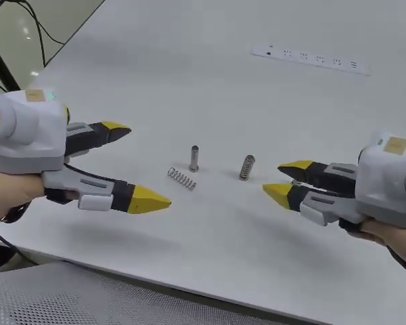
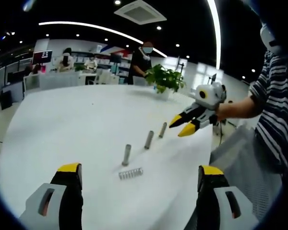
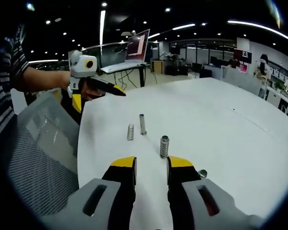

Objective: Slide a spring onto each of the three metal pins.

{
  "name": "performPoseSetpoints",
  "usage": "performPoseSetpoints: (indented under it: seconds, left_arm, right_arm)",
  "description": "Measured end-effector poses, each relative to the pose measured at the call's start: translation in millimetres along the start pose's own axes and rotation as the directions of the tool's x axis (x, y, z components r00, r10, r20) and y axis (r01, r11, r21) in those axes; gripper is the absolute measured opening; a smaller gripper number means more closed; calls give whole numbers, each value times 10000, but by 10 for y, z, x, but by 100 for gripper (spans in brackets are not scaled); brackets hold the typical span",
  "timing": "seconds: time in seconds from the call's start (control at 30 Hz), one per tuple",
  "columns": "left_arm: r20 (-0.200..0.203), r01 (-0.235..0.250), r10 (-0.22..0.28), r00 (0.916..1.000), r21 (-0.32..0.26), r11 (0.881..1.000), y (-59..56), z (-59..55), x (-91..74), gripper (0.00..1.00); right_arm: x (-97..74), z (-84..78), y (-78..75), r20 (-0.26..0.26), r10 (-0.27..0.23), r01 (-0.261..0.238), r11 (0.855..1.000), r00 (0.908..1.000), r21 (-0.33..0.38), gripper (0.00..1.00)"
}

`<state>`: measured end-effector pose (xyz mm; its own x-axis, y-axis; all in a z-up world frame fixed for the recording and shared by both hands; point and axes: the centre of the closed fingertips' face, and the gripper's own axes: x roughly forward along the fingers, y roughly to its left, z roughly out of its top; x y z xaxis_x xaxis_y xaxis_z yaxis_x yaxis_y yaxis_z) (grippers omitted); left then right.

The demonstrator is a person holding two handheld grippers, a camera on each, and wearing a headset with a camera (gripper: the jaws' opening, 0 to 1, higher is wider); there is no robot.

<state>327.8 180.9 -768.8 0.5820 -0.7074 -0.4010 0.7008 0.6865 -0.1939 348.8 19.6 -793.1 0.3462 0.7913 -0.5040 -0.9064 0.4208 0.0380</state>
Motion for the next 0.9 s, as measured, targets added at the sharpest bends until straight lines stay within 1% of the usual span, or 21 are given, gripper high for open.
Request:
performPoseSetpoints:
  seconds: [0.07, 0.2, 0.43, 0.77, 0.9]
  left_arm:
    - [33, -4, 4, 10000, -11, 10000, -3, 4, -2, 98]
    - [-4, -5, 5, 10000, -2, 10000, -13, -4, -4, 98]
    - [-44, 27, -27, 10000, -45, 10000, -34, -25, -4, 98]
    - [-141, -20, 20, 9999, -5, 10000, -30, -48, -29, 98]
    - [-138, -49, 49, 9999, -29, 10000, -24, -46, -31, 97]
  right_arm:
    - [-11, -59, 5, -74, -11, 12, 9999, 10000, 166, 22]
    - [-18, -157, 9, -237, -11, 18, 9997, 9997, 263, 22]
    - [-4, -203, 37, -360, 50, -38, 9995, 9993, 328, 22]
    - [124, -131, 113, -340, 344, -337, 9992, 9988, 222, 21]
    - [223, -73, 201, -334, 602, -600, 9982, 9976, 65, 21]
